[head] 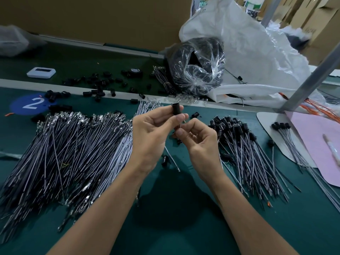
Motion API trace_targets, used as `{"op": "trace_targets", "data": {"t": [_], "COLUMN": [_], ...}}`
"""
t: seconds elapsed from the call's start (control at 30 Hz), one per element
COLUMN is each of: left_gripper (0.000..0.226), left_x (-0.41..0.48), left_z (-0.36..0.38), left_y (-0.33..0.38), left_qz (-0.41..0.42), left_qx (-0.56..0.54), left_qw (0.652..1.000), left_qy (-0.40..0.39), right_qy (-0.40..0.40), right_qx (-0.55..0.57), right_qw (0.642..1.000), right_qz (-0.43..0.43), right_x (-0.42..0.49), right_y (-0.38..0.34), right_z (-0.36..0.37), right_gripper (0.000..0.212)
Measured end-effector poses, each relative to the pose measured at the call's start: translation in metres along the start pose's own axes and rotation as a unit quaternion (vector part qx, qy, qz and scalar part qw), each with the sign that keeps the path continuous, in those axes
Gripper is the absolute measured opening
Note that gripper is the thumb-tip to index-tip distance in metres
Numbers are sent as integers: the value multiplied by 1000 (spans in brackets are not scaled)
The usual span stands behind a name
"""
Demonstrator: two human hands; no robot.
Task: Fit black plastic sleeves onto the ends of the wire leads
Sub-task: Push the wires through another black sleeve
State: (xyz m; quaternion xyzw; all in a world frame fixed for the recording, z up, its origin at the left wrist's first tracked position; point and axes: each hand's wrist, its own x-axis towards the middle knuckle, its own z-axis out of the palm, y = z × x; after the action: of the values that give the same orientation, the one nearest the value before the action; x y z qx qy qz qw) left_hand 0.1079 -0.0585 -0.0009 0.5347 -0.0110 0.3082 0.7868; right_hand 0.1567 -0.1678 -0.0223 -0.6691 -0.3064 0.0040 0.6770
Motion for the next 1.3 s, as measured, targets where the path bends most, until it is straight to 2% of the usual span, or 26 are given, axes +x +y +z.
{"op": "trace_targets", "data": {"t": [0.07, 0.13, 0.17, 0.23, 0.27, 0.3, 0.37, 0.5, 0.57, 0.7, 0.93, 1.0, 1.07, 1.17, 1.3], "left_gripper": [13, 10, 13, 21, 23, 25, 24, 10, 11, 15, 12, 11, 10, 12, 14], "left_x": [2, 7, 9, 12, 13, 12, 8, 5, 4, 5, 7, 8, 8, 7, 5], "left_z": [-2, -10, -14, -22, -24, -24, -20, -18, -19, -24, -25, -24, -23, -21, -19], "left_y": [-1, 3, 4, 7, 7, 6, 2, -5, -7, -9, -8, -8, -9, -10, -12], "left_qz": [-37, -67, -86, -143, -179, -211, -255, -275, -277, -277, -259, -264, -269, -265, -227], "left_qx": [6, -21, -42, -61, -52, -35, -10, 56, 80, 94, 78, 64, 60, 59, 103], "left_qw": [999, 996, 993, 986, 982, 977, 966, 957, 954, 953, 959, 959, 959, 960, 965], "left_qy": [26, 50, 62, 60, 43, 18, -33, -74, -80, -84, -80, -77, -72, -65, -85], "right_qy": [-10, -54, -63, -17, 24, 55, 57, -31, -56, -68, -8, -22, -46, -61, -23], "right_qx": [-20, -28, -35, -63, -104, -166, -301, -502, -537, -581, -578, -519, -403, -317, -160], "right_qw": [1000, 997, 996, 996, 993, 983, 950, 860, 834, 804, 812, 850, 911, 946, 987], "right_qz": [20, 38, 47, 58, 58, 56, 62, 91, 113, 104, 88, 90, 72, 3, 28], "right_x": [0, 3, 5, 16, 25, 37, 68, 135, 161, 178, 172, 164, 144, 96, 40], "right_y": [-1, -6, -8, -9, -7, -3, 6, 34, 45, 65, 57, 41, 21, -4, -13], "right_z": [-1, -6, -10, -20, -25, -31, -39, -51, -56, -56, -54, -55, -53, -50, -43], "right_gripper": [9, 10, 15, 26, 24, 18, 14, 38, 39, 20, 21, 16, 8, 7, 13]}}
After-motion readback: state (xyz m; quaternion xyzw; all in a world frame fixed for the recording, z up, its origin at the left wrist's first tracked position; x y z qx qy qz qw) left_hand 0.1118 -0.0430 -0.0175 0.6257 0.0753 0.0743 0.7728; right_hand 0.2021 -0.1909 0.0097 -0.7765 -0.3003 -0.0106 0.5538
